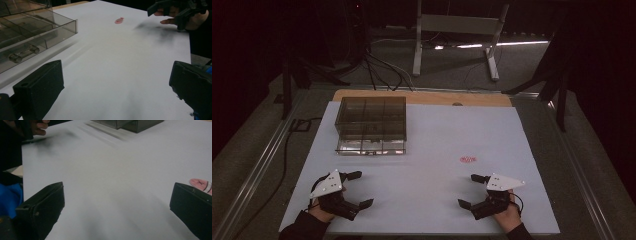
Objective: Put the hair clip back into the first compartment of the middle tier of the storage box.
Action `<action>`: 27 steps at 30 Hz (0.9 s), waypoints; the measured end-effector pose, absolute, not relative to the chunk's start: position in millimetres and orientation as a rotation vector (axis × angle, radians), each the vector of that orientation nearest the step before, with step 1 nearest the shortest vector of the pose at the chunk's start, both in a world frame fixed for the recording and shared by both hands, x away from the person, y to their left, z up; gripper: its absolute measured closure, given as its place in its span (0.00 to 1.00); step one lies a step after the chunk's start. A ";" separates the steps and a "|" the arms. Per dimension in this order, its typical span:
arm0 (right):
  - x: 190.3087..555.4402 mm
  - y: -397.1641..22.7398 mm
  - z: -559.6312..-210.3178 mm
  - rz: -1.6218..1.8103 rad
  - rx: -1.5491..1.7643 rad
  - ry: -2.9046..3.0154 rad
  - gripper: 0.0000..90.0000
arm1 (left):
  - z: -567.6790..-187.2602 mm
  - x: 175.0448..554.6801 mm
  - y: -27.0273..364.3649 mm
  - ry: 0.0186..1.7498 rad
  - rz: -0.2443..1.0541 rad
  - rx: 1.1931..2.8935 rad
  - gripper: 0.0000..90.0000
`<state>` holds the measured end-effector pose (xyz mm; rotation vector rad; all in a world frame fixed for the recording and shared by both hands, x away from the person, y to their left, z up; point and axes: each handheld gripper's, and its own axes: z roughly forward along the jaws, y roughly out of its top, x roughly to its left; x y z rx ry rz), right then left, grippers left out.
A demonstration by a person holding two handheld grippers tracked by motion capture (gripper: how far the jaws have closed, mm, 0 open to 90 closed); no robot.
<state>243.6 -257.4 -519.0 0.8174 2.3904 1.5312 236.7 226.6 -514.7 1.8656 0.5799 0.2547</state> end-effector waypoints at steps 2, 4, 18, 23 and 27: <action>243.3 -257.3 -519.9 1.526 0.817 2.395 0.00 | -514.4 236.4 226.7 0.580 0.256 1.870 0.00; 243.0 -258.1 -521.0 1.519 0.819 2.403 0.00 | -513.9 236.4 225.6 0.577 0.255 1.866 0.00; 241.9 -254.9 -517.2 1.545 0.804 2.399 0.00 | -514.0 237.1 228.6 0.574 0.224 1.847 0.00; 240.1 -249.1 -514.0 1.546 0.790 2.414 0.00 | -514.9 236.4 226.1 0.560 0.218 1.863 0.00; 237.9 -245.2 -508.5 1.566 0.763 2.408 0.00 | -513.7 236.0 226.0 0.552 0.222 1.861 0.00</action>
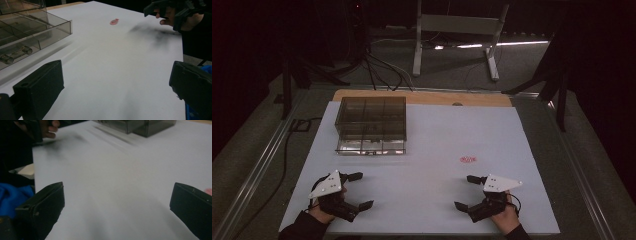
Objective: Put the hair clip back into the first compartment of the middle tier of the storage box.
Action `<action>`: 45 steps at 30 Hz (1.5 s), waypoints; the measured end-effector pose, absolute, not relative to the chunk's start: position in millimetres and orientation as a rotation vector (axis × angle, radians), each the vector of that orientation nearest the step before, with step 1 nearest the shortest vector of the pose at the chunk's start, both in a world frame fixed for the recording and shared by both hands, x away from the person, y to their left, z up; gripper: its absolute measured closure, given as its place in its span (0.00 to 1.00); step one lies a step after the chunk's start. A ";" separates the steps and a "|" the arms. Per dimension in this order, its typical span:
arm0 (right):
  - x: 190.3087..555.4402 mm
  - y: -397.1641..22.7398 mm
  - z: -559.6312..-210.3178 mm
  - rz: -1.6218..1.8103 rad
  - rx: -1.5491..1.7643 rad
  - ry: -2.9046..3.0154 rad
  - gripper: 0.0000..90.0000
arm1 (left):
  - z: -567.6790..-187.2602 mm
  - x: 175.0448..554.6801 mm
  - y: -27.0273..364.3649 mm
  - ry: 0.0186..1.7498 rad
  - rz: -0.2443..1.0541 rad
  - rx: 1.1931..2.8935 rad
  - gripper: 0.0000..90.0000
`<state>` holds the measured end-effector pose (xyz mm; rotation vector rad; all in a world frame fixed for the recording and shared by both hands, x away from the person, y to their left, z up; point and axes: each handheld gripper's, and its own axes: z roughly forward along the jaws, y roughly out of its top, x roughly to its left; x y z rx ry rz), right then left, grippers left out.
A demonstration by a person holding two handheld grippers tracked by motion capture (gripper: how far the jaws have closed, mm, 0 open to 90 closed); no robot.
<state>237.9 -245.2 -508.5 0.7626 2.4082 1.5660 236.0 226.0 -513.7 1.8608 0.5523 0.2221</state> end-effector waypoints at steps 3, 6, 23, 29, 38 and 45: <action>236.3 -242.8 -503.6 1.574 0.741 2.394 0.00 | -513.6 236.3 226.5 0.557 0.220 1.856 0.00; 235.7 -241.0 -499.7 1.587 0.729 2.390 0.00 | -513.3 235.9 226.1 0.555 0.220 1.855 0.00; 242.8 -235.4 -475.7 1.641 0.724 2.327 0.00 | -512.1 234.9 225.8 0.555 0.237 1.843 0.00; 249.5 -236.8 -471.1 1.653 0.744 2.307 0.00 | -512.3 235.4 226.0 0.555 0.234 1.845 0.00; 265.6 -241.0 -462.3 1.641 0.771 2.263 0.00 | -513.1 235.9 225.9 0.559 0.232 1.846 0.00; 275.7 -241.9 -456.6 1.626 0.787 2.239 0.00 | -512.6 235.9 226.5 0.559 0.234 1.844 0.00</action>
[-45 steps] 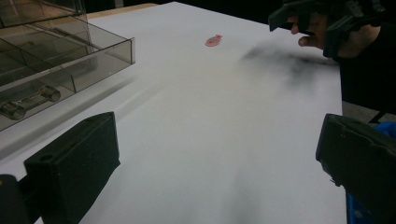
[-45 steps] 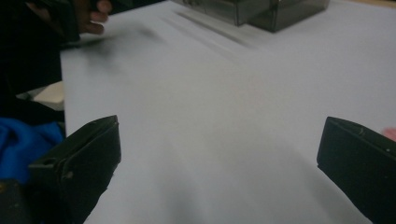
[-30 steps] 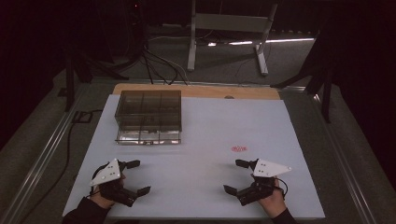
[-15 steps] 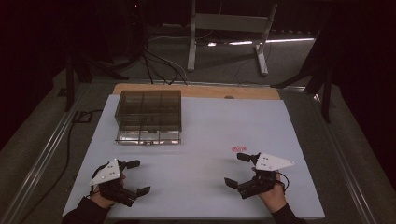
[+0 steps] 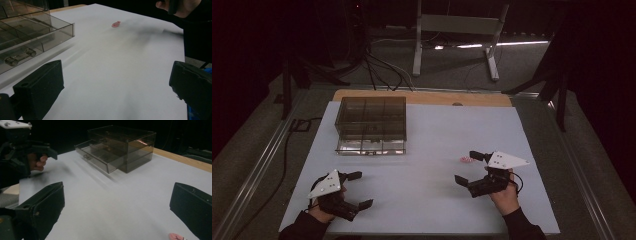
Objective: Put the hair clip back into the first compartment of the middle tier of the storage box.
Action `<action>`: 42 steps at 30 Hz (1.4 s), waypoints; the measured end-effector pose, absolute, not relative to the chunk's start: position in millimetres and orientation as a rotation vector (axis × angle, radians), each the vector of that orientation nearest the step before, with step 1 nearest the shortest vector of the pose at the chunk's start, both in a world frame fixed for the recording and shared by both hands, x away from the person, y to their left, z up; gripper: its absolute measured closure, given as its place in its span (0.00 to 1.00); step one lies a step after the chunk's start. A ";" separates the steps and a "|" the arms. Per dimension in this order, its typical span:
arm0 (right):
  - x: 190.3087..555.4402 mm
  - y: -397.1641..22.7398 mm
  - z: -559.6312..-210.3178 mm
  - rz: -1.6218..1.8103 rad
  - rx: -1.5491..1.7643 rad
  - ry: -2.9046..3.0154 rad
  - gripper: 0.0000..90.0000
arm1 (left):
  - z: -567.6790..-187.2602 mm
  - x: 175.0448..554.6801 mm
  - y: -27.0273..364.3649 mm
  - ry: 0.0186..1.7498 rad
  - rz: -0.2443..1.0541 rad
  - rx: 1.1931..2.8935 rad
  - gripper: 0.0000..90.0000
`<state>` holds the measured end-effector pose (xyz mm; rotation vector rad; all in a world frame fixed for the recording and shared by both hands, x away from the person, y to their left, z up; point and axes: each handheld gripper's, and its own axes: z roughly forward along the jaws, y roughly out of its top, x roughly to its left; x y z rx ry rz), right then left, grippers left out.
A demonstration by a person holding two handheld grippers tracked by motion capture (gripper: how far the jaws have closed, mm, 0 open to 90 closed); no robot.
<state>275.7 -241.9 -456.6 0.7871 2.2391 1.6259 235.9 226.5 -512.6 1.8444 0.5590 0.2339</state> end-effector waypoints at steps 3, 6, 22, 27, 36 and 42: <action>279.8 -243.6 -455.4 1.605 0.795 2.238 0.00 | -513.0 235.9 226.3 0.559 0.232 1.845 0.00; 284.5 -246.2 -454.6 1.599 0.819 2.225 0.00 | -512.9 236.0 226.2 0.560 0.234 1.843 0.00; 313.7 -258.7 -460.7 1.544 0.917 2.199 0.00 | -512.9 236.6 227.0 0.567 0.233 1.839 0.00; 323.9 -260.8 -465.0 1.513 0.944 2.198 0.00 | -513.0 236.8 227.0 0.566 0.233 1.840 0.00; 338.5 -265.1 -475.3 1.475 1.003 2.207 0.00 | -512.8 236.5 227.0 0.563 0.234 1.840 0.00; 346.4 -268.6 -481.9 1.434 1.040 2.205 0.00 | -512.7 236.5 227.4 0.563 0.234 1.837 0.00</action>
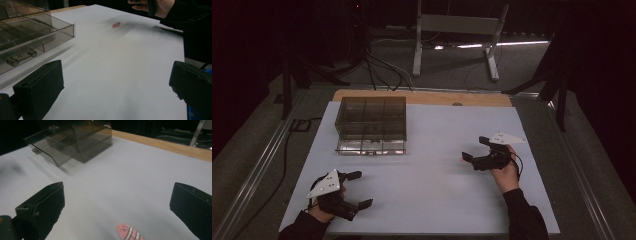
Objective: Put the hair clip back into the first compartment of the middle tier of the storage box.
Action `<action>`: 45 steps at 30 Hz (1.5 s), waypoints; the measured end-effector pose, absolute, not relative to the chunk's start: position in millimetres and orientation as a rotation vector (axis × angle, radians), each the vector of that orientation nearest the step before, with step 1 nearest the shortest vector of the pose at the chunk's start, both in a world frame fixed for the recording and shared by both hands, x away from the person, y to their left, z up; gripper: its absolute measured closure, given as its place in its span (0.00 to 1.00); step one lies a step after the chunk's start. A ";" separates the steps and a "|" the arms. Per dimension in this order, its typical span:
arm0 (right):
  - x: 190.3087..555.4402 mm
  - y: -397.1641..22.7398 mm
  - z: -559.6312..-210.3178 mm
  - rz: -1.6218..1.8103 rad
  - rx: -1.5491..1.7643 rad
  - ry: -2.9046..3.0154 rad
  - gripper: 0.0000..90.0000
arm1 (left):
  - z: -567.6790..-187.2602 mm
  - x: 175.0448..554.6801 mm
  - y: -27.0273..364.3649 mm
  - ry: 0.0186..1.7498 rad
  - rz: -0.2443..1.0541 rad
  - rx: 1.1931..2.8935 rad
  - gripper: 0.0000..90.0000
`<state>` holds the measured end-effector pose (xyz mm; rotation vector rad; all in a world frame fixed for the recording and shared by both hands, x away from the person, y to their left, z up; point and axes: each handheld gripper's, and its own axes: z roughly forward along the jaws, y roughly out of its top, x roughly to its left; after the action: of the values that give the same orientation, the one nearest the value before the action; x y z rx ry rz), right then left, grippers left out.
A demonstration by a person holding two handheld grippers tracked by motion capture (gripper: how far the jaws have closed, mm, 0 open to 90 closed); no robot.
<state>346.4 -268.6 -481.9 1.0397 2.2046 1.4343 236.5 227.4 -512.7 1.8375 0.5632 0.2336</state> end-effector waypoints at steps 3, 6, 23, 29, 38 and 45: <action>347.5 -268.9 -483.0 1.429 1.045 2.209 0.00 | -512.9 236.6 227.4 0.566 0.230 1.837 0.00; 351.8 -268.5 -487.7 1.379 1.070 2.237 0.00 | -512.8 236.4 227.1 0.561 0.232 1.839 0.00; 361.3 -273.3 -499.9 1.292 1.141 2.255 0.00 | -513.2 236.9 227.4 0.563 0.225 1.837 0.00; 362.5 -277.8 -503.0 1.251 1.123 2.265 0.06 | -513.2 236.8 227.5 0.564 0.226 1.836 0.00; 365.4 -274.2 -510.0 1.234 1.187 2.321 0.14 | -513.1 236.8 227.4 0.563 0.226 1.837 0.00; 368.3 -271.3 -514.2 1.187 1.174 2.364 0.35 | -512.6 236.7 227.6 0.561 0.228 1.836 0.00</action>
<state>368.3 -271.3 -514.2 1.1743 2.3642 1.1869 236.7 227.6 -512.6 1.8357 0.5606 0.2280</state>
